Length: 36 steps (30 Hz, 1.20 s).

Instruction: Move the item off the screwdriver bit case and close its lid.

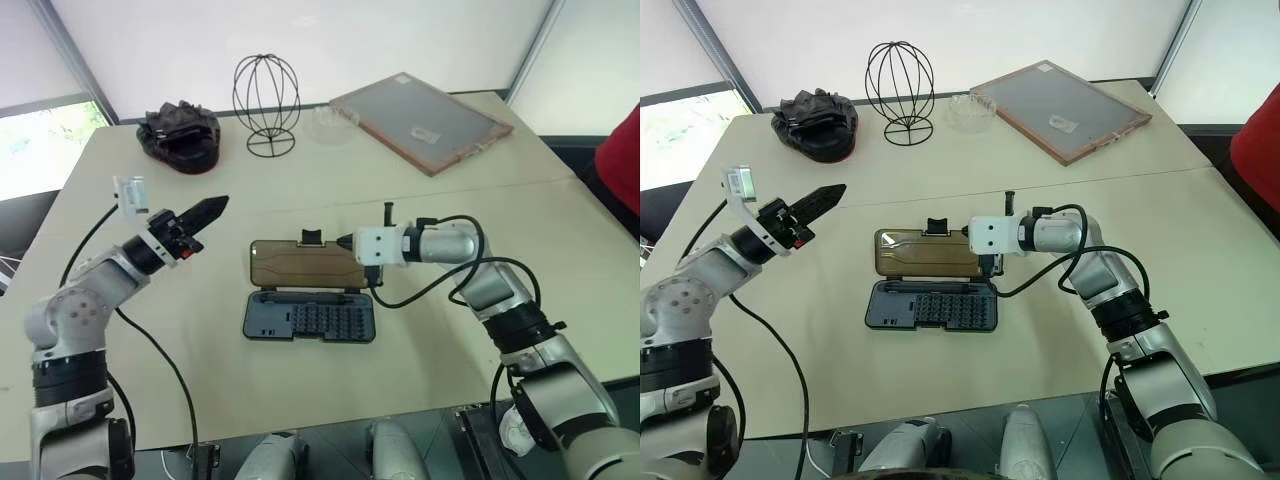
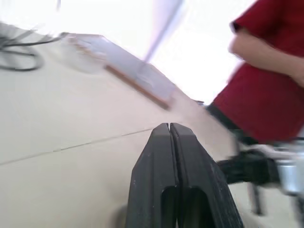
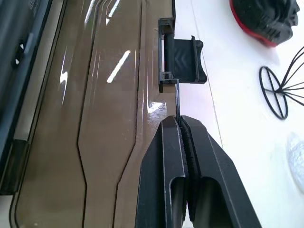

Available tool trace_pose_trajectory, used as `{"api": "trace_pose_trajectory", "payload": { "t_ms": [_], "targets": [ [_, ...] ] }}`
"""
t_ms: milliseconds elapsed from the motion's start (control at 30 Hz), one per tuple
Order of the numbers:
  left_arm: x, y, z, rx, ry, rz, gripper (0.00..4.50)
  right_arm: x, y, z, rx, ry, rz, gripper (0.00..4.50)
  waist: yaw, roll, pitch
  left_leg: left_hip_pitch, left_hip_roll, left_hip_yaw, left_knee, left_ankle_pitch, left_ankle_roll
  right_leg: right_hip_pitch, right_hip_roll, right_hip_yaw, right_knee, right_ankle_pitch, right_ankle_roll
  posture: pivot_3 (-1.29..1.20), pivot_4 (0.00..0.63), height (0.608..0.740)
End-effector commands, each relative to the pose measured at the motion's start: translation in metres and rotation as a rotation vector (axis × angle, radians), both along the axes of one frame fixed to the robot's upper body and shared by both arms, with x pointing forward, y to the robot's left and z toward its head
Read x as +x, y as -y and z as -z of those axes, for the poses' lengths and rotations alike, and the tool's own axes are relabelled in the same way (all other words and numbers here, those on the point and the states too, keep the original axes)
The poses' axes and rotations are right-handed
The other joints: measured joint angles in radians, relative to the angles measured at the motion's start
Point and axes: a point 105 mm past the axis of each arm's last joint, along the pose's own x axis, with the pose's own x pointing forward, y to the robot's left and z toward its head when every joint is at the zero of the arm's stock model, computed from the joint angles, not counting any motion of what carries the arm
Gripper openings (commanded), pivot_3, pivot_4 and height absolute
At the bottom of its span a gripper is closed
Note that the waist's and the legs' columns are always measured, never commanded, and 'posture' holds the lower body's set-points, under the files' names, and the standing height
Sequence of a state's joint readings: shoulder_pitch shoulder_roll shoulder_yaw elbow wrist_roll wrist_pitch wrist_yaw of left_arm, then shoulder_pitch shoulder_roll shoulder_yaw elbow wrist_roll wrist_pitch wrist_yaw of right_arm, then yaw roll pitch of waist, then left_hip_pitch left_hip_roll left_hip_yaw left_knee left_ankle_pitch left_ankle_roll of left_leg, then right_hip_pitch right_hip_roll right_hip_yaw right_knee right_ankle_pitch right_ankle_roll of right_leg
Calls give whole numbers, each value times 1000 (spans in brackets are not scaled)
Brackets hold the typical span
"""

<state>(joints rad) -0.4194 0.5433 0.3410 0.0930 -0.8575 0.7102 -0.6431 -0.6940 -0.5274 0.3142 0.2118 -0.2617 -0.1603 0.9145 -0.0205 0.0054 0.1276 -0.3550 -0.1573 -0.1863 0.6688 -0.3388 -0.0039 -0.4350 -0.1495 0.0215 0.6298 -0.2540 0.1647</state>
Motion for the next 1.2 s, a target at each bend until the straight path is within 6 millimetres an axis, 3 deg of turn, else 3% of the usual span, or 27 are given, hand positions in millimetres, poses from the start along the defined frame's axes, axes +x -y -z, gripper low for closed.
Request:
{"api": "trace_pose_trajectory", "payload": {
  "t_ms": [33, 233, 333, 467, 567, 700, 767, 900, 1000, 1100, 1200],
  "targets": [
    [19, -3, 31, 111, -36, -47, 0, 0, -10, -12, 6, 61, -39, 28, 2, -1, 0, 0, 0, 0, 0, 0, 0, 0, 0, 0, 0, 0, 0, 0, 150, 740],
    [35, 24, 71, 158, -101, 98, 0, 0, -17, -15, 4, 79, -60, 28, 3, -5, 3, -2, -1, -1, 3, 0, 0, 0, 0, -1, 0, 0, 0, 0, 150, 740],
    [32, 37, 74, 130, -120, 212, 0, 0, -16, -16, -5, 85, -61, 28, -2, -5, 3, -2, -1, -1, 3, 0, 0, 0, 0, -1, 0, 0, 0, 0, 150, 740],
    [31, 47, 62, 50, -131, 319, 0, -1, -14, -18, -14, 98, -65, 28, -4, -5, 3, -4, -1, -1, 4, 0, 0, -2, 0, -1, 2, 0, 0, 0, 150, 740],
    [27, 51, 59, 65, -129, 381, 0, -3, -13, -21, -11, 99, -65, 882, -5, -5, 3, -6, -1, -1, 8, 0, 0, -3, 0, -2, 2, 0, 0, 0, 150, 740],
    [23, 55, 53, 81, -125, 432, 0, -9, -2, -36, -37, 122, -29, 2848, -8, -5, 3, -15, -2, -3, 12, 0, 0, -8, 0, -3, 3, 0, 0, 0, 150, 740],
    [20, 55, 51, 95, -124, 457, 0, -18, 5, -48, -29, 96, -9, 2848, -7, -5, 3, -19, -3, -5, 15, 0, 0, -11, 0, -4, 4, 0, 0, 0, 150, 740],
    [-4, 61, 43, 196, -122, 639, 0, -54, 37, -105, 145, -48, 105, 2848, 1, -5, 5, -21, -3, -5, 15, 0, 0, -11, -1, -5, 4, 0, 0, 0, 150, 740],
    [-20, 67, 32, 280, -92, 765, 0, -76, 61, -113, 133, -150, 177, 2848, 9, -5, 5, -20, -3, -6, 15, 0, 1, -10, -1, -5, 3, 0, 0, 0, 150, 740],
    [-41, 81, 21, 357, -58, 919, 0, -81, 77, -120, 162, -188, 253, 2848, 11, -5, 5, -20, -3, -5, 16, -1, 1, -8, -1, -5, 2, 0, 0, 0, 150, 740],
    [-81, 92, 39, 526, -59, 1138, 0, -78, 86, -120, 196, -206, 313, 2848, 6, -5, 5, -19, -2, -2, 15, -1, 2, -8, -3, -3, 1, 0, 0, 0, 150, 740]
  ]
}}
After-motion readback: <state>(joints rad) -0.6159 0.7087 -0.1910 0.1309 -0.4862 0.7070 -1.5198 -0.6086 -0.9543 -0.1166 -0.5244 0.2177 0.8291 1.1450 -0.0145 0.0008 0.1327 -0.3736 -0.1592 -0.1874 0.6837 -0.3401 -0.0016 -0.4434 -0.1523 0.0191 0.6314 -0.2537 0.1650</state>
